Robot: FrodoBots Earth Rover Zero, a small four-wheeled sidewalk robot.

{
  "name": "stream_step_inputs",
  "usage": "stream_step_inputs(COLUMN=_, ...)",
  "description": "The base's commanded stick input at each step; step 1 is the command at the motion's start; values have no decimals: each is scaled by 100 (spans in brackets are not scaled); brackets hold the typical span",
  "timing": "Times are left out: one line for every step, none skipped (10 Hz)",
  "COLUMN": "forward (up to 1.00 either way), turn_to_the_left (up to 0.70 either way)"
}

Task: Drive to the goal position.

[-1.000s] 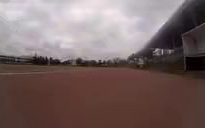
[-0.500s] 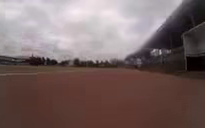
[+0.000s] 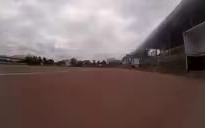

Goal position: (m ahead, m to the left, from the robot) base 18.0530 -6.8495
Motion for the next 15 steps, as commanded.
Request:
stream_step_inputs(forward=85, turn_to_the_left=-19)
stream_step_inputs(forward=85, turn_to_the_left=-19)
stream_step_inputs(forward=85, turn_to_the_left=-19)
stream_step_inputs(forward=85, turn_to_the_left=-19)
stream_step_inputs(forward=85, turn_to_the_left=-19)
stream_step_inputs(forward=85, turn_to_the_left=-19)
stream_step_inputs(forward=85, turn_to_the_left=-18)
stream_step_inputs(forward=85, turn_to_the_left=-18)
stream_step_inputs(forward=85, turn_to_the_left=-2)
stream_step_inputs(forward=85, turn_to_the_left=-6)
stream_step_inputs(forward=85, turn_to_the_left=-10)
stream_step_inputs(forward=85, turn_to_the_left=-14)
stream_step_inputs(forward=85, turn_to_the_left=-18)
stream_step_inputs(forward=85, turn_to_the_left=-21)
stream_step_inputs(forward=85, turn_to_the_left=-21)
